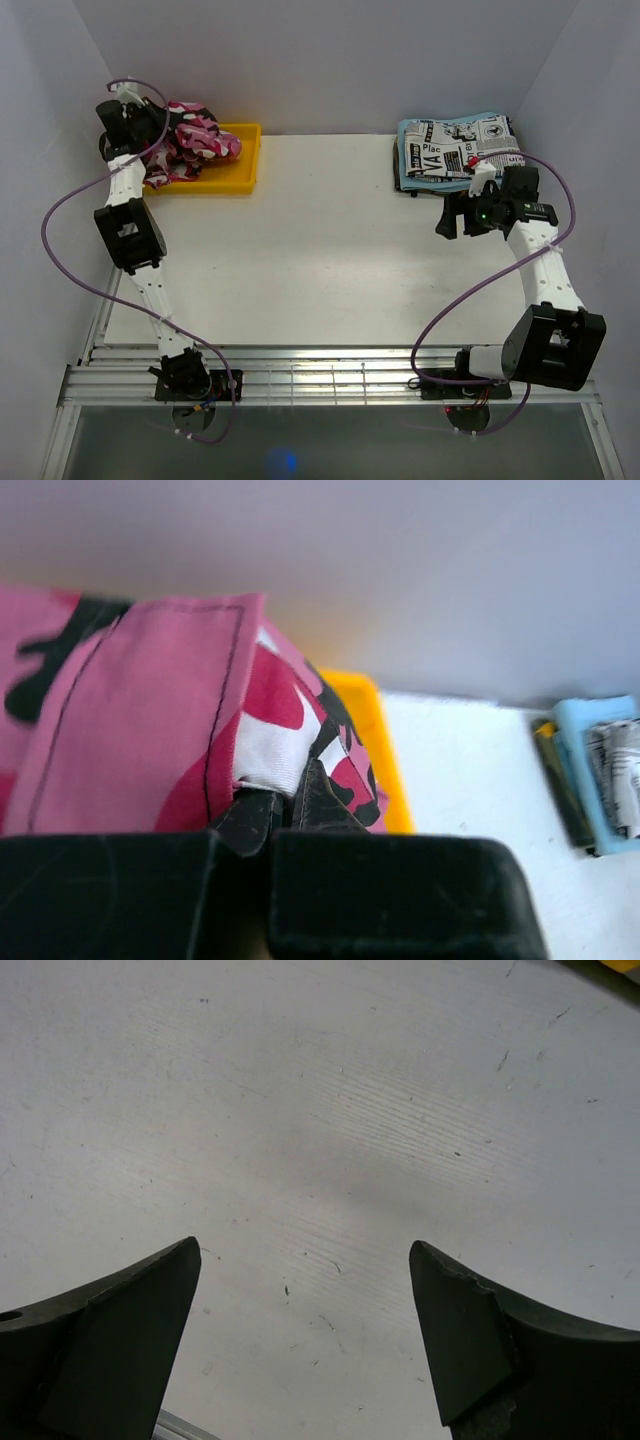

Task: Fold and stack the trousers
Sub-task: Grab the trousers from the pile, then move the trousers to the center of the board

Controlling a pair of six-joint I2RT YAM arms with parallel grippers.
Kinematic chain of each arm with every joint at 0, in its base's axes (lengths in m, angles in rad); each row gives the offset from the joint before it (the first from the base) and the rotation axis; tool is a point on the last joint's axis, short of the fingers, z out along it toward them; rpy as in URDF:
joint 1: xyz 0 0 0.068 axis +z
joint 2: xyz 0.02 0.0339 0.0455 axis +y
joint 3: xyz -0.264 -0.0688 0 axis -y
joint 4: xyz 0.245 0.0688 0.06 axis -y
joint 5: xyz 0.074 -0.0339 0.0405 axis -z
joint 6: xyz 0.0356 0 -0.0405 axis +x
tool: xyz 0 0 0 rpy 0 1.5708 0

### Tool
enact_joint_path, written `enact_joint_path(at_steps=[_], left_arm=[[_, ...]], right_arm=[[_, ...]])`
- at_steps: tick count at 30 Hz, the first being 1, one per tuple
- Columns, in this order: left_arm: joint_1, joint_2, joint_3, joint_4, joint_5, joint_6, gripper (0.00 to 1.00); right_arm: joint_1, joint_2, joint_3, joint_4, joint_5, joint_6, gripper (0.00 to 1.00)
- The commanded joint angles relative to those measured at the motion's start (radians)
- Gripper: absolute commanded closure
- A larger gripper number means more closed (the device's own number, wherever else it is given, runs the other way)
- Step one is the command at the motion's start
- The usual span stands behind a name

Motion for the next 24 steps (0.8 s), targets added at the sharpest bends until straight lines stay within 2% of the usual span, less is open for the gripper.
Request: enact_joint_path(at_steps=[1, 5, 9, 10, 13, 18, 19, 24], left_arm=[[-0.006, -0.264, 0.160, 0.207, 0.091, -0.054, 1.00], [-0.019, -0.379, 0.150, 0.312, 0.151, -0.085, 1.00], [-0.063, -0.522, 0.077, 0.394, 0.215, -0.094, 1.00], [-0.078, -0.556, 0.016, 0.411, 0.233, -0.090, 1.00], [-0.152, -0.700, -0.125, 0.463, 0.257, -0.024, 1.00], [-0.331, -0.873, -0.261, 0.473, 0.313, 0.091, 1.00], [-0.392, -0.892, -0.287, 0.473, 0.316, 0.099, 1.00], [-0.506, -0.969, -0.546, 0.441, 0.327, 0.079, 1.00]], right_arm=[[-0.013, -0.029, 0.073, 0.007, 0.010, -0.020, 0.10], [-0.056, -0.015, 0.124, -0.001, -0.054, -0.001, 0.10], [-0.090, -0.005, 0.185, -0.019, -0.106, 0.011, 0.10], [-0.100, -0.003, 0.205, -0.022, -0.115, 0.011, 0.10], [-0.114, -0.011, 0.223, -0.028, -0.137, 0.011, 0.10], [-0.131, -0.028, 0.223, -0.031, -0.163, 0.002, 0.10], [-0.136, -0.031, 0.222, -0.031, -0.166, 0.000, 0.10], [-0.153, -0.032, 0.220, -0.039, -0.157, -0.007, 0.10]])
